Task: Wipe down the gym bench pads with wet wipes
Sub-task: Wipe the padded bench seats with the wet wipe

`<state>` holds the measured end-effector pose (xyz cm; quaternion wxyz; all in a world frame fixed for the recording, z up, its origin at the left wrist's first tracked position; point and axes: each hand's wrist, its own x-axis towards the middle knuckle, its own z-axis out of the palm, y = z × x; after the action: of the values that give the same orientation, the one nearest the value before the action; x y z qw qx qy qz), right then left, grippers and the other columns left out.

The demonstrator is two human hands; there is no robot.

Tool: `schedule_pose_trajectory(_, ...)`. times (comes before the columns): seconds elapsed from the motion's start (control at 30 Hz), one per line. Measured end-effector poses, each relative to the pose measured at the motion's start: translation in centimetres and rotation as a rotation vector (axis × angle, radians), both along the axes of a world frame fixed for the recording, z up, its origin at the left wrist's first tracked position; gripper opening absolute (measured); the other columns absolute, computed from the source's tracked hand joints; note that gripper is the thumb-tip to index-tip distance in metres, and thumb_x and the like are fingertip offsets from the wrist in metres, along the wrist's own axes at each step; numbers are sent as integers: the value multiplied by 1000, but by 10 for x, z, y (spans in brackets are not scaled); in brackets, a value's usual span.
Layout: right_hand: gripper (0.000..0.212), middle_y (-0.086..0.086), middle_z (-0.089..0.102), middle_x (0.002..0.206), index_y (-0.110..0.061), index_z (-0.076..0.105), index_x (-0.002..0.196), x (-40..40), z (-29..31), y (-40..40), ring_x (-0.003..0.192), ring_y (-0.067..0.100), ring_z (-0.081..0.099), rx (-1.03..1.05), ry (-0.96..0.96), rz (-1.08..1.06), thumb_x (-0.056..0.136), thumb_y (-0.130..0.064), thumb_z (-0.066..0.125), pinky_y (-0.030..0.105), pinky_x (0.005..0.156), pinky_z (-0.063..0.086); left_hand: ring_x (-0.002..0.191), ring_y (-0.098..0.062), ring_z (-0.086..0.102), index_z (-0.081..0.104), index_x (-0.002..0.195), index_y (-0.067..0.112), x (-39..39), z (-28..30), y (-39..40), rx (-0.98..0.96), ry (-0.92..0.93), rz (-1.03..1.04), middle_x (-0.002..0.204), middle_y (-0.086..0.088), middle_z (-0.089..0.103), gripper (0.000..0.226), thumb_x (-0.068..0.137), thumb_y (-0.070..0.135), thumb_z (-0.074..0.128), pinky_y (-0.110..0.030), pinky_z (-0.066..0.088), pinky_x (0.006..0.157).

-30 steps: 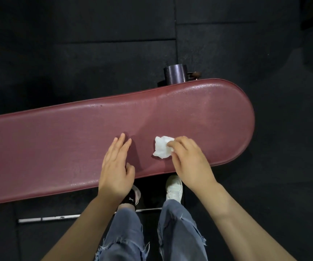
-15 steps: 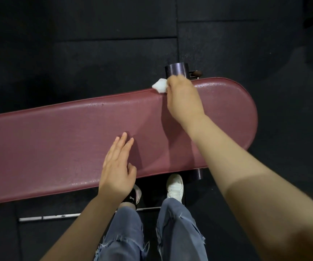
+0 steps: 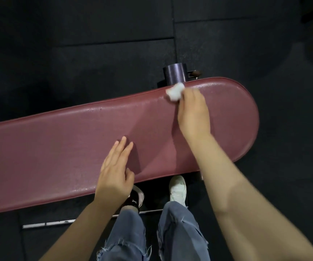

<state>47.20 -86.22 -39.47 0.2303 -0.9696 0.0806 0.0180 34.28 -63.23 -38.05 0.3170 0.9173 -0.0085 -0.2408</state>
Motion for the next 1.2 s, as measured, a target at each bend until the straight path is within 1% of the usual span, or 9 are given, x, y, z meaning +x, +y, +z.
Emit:
schedule_pose_trajectory(0.07, 17, 17, 58, 106, -3, 59, 106, 37, -2, -1, 94, 35, 54, -46, 28, 4, 94, -6, 48, 43, 75, 42, 151, -5, 6, 33, 152, 23, 0, 0, -1, 18, -1, -15, 163, 13, 14, 72, 82, 13, 46, -33, 15, 119)
schedule_pose_trajectory(0.13, 15, 17, 59, 101, -3, 59, 103, 23, -5, -6, 90, 35, 54, -73, 24, 16, 92, -5, 51, 41, 73, 41, 152, -7, 4, 32, 153, 20, 1, 1, -4, 49, 10, -32, 164, 11, 12, 71, 83, 13, 47, -35, 14, 120)
schedule_pose_trajectory(0.23, 16, 14, 58, 88, -3, 61, 99, -75, 3, -22, 80, 36, 55, -38, 33, -57, 86, 2, 53, 44, 70, 46, 152, -15, 3, 28, 154, 16, 4, 6, -15, 165, 41, -70, 165, 3, 11, 76, 85, 7, 56, -42, 12, 123)
schedule_pose_trajectory(0.37, 18, 0, 55, 87, -7, 60, 103, -170, 24, -26, 79, 20, 52, 49, 165, -216, 90, 4, 56, 42, 72, 50, 152, -20, 10, 27, 154, 16, 13, 3, -27, 261, -46, -264, 164, -1, 19, 82, 80, 9, 61, -41, 6, 122)
schedule_pose_trajectory(0.5, 7, 11, 56, 86, -2, 59, 94, -91, 7, -28, 78, 31, 53, -10, 30, -192, 89, 2, 57, 41, 68, 44, 152, -17, 4, 22, 156, 22, 17, -3, -40, 278, -45, -248, 165, 3, 10, 67, 94, 27, 47, -41, 1, 123)
schedule_pose_trajectory(0.67, 17, 16, 58, 99, -2, 59, 103, 35, -3, -43, 91, 32, 52, -99, -76, -128, 91, -2, 47, 35, 77, 37, 152, -15, -5, 12, 158, 24, 16, -4, -38, 316, -39, -299, 164, 7, -4, 69, 98, 36, 45, -41, -2, 123)
schedule_pose_trajectory(0.93, 15, 6, 56, 89, -6, 59, 100, -165, 20, -56, 82, 24, 52, 15, 124, -221, 89, 4, 58, 43, 75, 49, 153, -25, 1, 8, 158, 18, 17, -3, -38, 417, -25, -391, 166, -5, 3, 85, 93, 51, 51, -49, 10, 123)
schedule_pose_trajectory(1.07, 10, 14, 57, 86, -2, 60, 94, -96, 8, -56, 78, 32, 52, -27, 28, -169, 89, 0, 52, 39, 70, 41, 153, -26, 6, 11, 158, 18, 15, -7, -36, 418, -49, -393, 166, -5, 8, 88, 90, 51, 56, -49, 13, 122)
schedule_pose_trajectory(1.2, 19, 20, 59, 103, 1, 59, 106, 38, -4, -54, 91, 37, 55, -139, -16, -22, 90, 0, 48, 42, 77, 41, 153, -24, 2, 6, 158, 19, 14, -10, -36, 423, -70, -392, 166, -4, 4, 86, 91, 54, 50, -47, 9, 123)
